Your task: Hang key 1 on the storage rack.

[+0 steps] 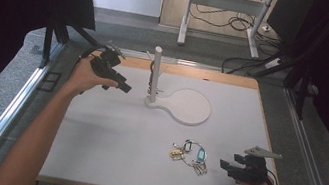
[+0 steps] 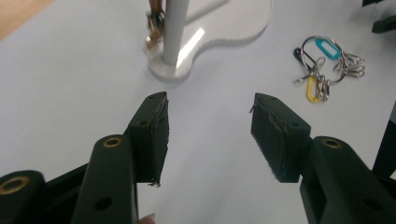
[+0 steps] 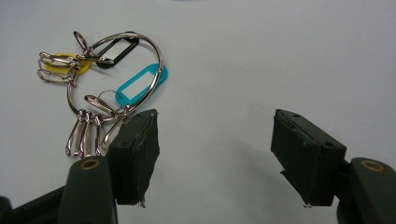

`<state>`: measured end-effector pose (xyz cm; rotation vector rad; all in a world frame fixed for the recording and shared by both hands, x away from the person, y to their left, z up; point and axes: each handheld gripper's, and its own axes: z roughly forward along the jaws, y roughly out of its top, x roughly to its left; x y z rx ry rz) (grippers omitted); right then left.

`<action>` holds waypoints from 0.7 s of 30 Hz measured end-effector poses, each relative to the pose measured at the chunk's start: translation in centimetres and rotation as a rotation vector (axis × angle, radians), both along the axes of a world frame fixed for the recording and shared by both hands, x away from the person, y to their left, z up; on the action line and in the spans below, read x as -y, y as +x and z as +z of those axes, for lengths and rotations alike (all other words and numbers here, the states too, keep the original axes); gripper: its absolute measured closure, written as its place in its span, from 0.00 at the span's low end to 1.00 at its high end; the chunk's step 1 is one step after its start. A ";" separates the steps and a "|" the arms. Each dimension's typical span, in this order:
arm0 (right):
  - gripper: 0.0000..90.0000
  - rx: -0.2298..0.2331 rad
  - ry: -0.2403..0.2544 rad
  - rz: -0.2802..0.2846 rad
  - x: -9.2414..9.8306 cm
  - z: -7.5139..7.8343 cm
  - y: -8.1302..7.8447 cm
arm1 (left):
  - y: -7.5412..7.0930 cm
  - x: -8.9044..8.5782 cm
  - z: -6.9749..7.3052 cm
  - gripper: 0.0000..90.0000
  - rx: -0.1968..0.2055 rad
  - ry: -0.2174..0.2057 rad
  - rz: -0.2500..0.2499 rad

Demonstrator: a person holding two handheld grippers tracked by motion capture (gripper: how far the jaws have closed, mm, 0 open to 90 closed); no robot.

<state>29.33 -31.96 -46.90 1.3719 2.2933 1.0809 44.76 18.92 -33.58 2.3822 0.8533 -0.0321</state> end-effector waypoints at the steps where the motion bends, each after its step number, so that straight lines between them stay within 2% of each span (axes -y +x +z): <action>1: 0.36 0.000 -0.001 0.001 0.0 0.0 0.0 | -0.3 0.0 -0.2 0.52 0.002 -0.001 -0.001; 7: 0.36 0.000 -0.004 0.005 -0.2 0.0 0.0 | -2.9 0.2 -1.3 0.52 0.023 -0.024 -0.038; 10: 0.36 0.001 -0.008 0.007 -0.2 0.0 0.0 | -4.1 0.4 -2.3 0.52 0.036 -0.006 -0.046; 21: 0.36 0.004 -0.020 0.032 -0.6 -0.2 0.0 | -8.1 -0.7 -5.4 0.52 0.054 -0.017 -0.013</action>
